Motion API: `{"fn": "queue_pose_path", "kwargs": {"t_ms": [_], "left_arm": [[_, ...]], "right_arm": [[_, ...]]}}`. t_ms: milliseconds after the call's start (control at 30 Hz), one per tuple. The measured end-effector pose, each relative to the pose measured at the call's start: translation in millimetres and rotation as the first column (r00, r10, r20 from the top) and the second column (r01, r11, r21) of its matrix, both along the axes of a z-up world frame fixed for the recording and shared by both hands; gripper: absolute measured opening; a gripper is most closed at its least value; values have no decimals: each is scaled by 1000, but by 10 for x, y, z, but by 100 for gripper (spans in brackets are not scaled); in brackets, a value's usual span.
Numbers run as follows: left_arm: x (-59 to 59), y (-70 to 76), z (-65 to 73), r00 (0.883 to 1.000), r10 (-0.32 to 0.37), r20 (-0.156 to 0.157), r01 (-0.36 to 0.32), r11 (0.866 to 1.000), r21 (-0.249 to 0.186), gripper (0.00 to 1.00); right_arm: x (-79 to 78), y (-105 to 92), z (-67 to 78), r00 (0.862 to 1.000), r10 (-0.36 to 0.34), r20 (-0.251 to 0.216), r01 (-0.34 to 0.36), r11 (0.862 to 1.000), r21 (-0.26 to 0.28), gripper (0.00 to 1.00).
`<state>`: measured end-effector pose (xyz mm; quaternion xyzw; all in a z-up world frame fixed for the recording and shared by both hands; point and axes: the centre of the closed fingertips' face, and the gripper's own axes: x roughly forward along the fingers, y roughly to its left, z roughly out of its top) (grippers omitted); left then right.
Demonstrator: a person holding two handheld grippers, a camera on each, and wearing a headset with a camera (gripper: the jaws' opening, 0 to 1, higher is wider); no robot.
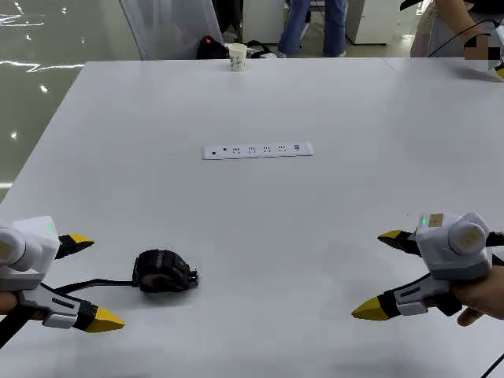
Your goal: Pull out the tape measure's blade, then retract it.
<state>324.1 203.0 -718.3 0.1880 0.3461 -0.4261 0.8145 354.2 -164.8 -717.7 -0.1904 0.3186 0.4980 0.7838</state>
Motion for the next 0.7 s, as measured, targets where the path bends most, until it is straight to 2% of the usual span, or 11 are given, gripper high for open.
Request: {"fn": "queue_pose_path", "kwargs": {"t_ms": [300,467,700], "left_arm": [[139,-78,-64,998,-61,-14,61,997,39,97],[191,-138,-90,994,-103,-29,105,991,82,97],[260,-224,-120,989,-148,-26,150,981,125,95]], "right_arm": [[86,105,-19,999,37,13,-37,999,-9,99],[124,223,-72,997,80,17,-80,997,-24,99],[206,355,-98,994,106,17,-105,994,-32,99]]}}
